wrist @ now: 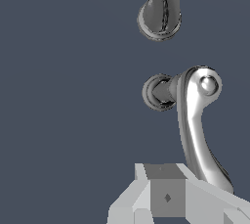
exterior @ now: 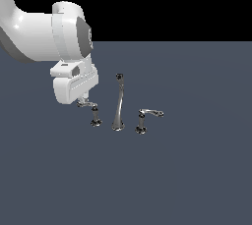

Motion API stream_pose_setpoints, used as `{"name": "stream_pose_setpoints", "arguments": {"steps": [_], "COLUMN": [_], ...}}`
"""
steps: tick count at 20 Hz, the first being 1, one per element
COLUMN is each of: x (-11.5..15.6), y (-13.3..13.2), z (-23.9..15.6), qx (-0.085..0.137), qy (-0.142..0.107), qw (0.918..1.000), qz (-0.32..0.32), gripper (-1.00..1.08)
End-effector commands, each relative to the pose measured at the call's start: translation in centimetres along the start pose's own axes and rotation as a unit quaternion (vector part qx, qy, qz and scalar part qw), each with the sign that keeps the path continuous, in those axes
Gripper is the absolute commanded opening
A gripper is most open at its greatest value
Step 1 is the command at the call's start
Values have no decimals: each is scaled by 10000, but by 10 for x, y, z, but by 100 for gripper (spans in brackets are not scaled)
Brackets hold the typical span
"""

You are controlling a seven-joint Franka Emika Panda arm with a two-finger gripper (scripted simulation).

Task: Turn on the faucet by rotating a designated handle.

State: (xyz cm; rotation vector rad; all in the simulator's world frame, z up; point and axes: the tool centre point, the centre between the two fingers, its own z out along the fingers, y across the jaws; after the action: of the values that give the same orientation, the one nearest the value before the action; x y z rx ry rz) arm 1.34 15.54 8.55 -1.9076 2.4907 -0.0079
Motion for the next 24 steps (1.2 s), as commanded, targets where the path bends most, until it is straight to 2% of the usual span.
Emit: {"name": "stream_pose_setpoints", "arguments": {"steps": [1,3,4,21,24], "x": [-8,-9,-8,7,5], "y": [15,18,10,62,62], "z": [0,0,0,0,0], "qx": [-34,-34,23,-31,-23], "qy": [1,1,12,2,-7], "qw": [10000,10000,10000,10000,10000], "qz": [-39,-39,-34,-38,-79], "gripper": [-100,-100,-100,-100,-100]}}
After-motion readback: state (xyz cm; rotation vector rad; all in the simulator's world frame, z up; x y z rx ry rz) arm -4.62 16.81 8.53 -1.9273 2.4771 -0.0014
